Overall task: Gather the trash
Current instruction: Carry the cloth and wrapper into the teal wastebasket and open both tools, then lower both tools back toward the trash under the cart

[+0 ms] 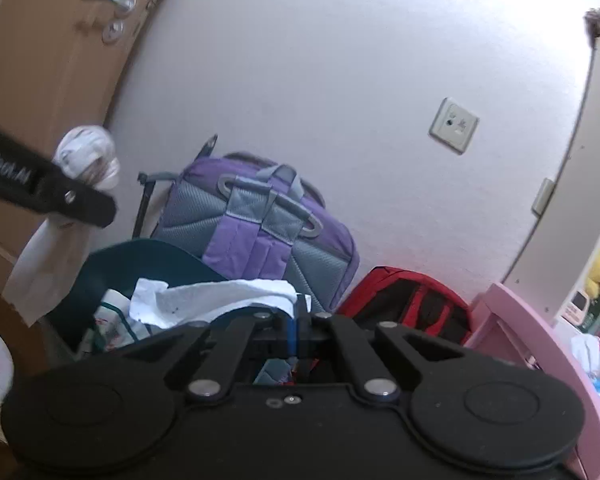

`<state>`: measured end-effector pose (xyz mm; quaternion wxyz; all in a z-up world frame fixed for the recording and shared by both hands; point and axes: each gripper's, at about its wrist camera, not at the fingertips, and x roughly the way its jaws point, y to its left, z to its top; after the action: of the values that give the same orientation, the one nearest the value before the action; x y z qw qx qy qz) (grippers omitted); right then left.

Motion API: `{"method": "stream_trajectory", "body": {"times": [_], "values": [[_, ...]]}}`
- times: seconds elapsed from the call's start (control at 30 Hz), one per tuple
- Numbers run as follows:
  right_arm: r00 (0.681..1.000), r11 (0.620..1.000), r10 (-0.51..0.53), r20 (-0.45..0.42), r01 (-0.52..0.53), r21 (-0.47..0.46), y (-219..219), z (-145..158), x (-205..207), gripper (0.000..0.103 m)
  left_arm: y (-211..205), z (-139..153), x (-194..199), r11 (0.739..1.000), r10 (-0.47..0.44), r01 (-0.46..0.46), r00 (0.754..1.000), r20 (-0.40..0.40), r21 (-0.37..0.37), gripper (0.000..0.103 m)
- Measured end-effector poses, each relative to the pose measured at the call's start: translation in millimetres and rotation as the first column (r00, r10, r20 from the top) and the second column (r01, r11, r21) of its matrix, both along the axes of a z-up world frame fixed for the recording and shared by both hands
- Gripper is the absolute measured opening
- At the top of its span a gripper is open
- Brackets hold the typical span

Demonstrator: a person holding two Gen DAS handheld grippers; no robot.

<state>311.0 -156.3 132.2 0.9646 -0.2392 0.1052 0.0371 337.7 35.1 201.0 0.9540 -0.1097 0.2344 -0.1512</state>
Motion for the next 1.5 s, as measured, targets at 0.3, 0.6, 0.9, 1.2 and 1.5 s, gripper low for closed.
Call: {"method": "stream_trajectory", "body": {"times": [0.3,0.6,0.9,1.2,1.5], "values": [[0.990,0.999,0.022,-0.139,-0.029,-0.045,6,-24,66,0.000,-23,-58,62,0.999,-0.012,0.019,0.993,-0.122,0.050,0.020],[0.969,0.999,0.050,-0.244,-0.053,-0.006,6,-43,86,0.026,-32,-99,83,0.995,0.005,0.016,0.975,-0.224,0.094,0.022],[0.968,0.998,0.062,-0.243,-0.056,0.031,-1,-31,72,0.042,-30,-92,66,0.992,0.070,-0.046,0.976,-0.207,0.120,0.074],[0.972,0.995,0.082,-0.221,-0.067,0.078,-15,-8,27,0.049,-25,-66,23,0.992,0.066,-0.046,0.984,-0.168,0.122,0.082],[0.963,0.979,0.137,-0.231,-0.097,0.178,-28,8,-31,0.052,-22,-46,-32,0.988,0.054,-0.033,0.989,-0.141,0.149,0.082]]}}
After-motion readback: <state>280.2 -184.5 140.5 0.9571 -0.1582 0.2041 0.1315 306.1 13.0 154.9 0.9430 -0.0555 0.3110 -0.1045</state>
